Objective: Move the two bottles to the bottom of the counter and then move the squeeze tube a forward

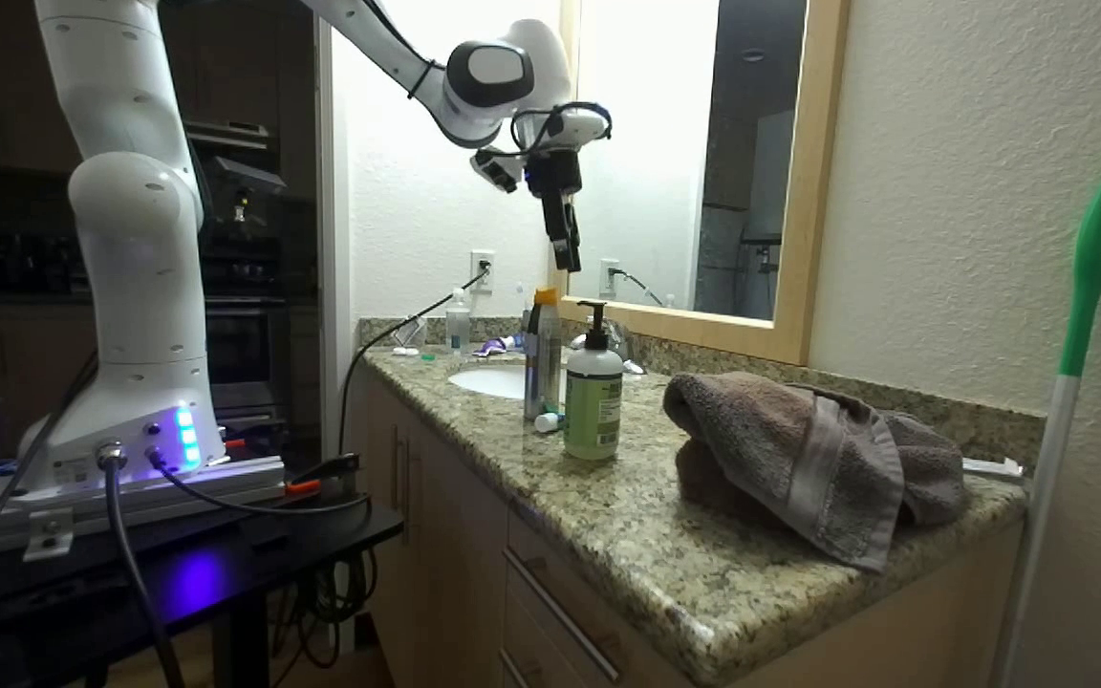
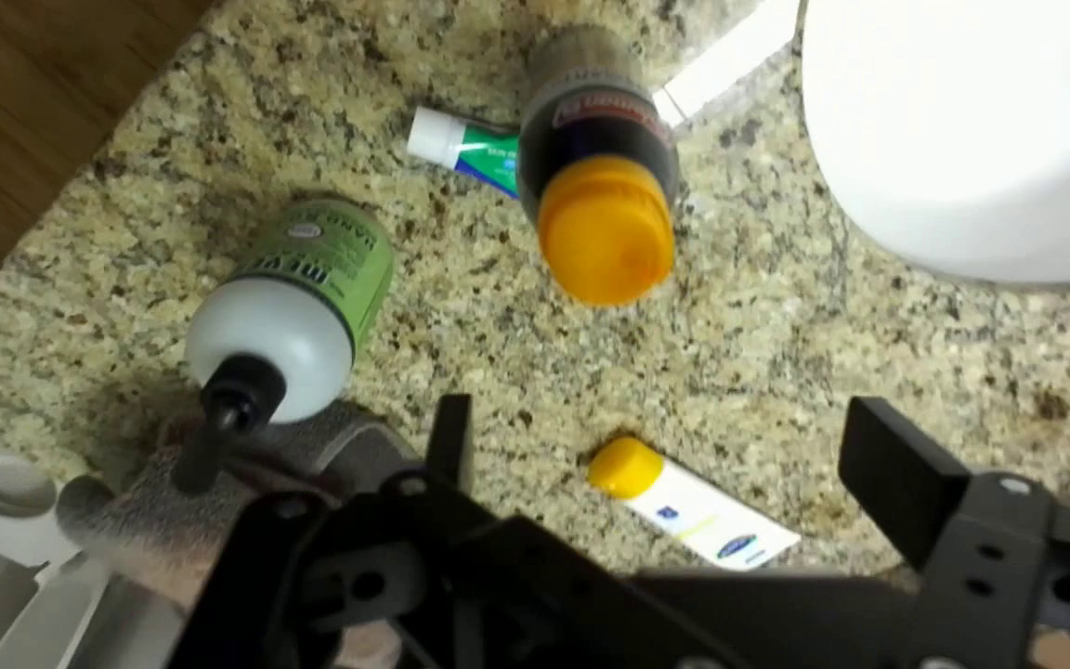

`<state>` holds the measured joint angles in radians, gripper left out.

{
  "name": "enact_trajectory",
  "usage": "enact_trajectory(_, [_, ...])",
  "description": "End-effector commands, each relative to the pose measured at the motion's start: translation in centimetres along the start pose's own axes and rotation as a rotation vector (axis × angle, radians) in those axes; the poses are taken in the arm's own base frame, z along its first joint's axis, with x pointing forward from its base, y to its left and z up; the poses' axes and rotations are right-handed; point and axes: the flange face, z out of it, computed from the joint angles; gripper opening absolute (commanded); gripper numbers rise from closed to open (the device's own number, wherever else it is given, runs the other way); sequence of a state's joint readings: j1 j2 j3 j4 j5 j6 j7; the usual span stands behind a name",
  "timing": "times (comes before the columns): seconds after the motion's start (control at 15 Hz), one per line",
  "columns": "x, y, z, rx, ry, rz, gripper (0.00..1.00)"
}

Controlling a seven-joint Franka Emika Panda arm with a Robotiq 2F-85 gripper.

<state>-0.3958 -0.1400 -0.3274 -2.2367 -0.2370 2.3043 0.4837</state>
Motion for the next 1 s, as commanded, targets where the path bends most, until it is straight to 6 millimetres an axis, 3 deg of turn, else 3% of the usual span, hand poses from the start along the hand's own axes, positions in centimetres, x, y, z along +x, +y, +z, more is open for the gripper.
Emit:
enact_trajectory(0.0, [4.2, -1.5, -5.5, -0.057, -0.018, 0.096, 1.00])
enact_trajectory(0.2, [7.2, -3.2, -6.3, -0.126, -0.058, 0.245, 1.00])
enact_trajectory(0.4, [9.9, -4.6, -5.3, -0.195, -0.115, 0.367, 1.00])
enact_trajectory(0.47, [7.7, -3.4, -6.5, -0.145, -0.071, 0.309, 1.00])
enact_trajectory(0.73, [9.7, -4.9, -4.7, -0.198, -0.097, 0.350, 1.00])
enact_trajectory(0.93, [11.7, -7.3, -0.5, -0.206, -0.225, 0.245, 1.00])
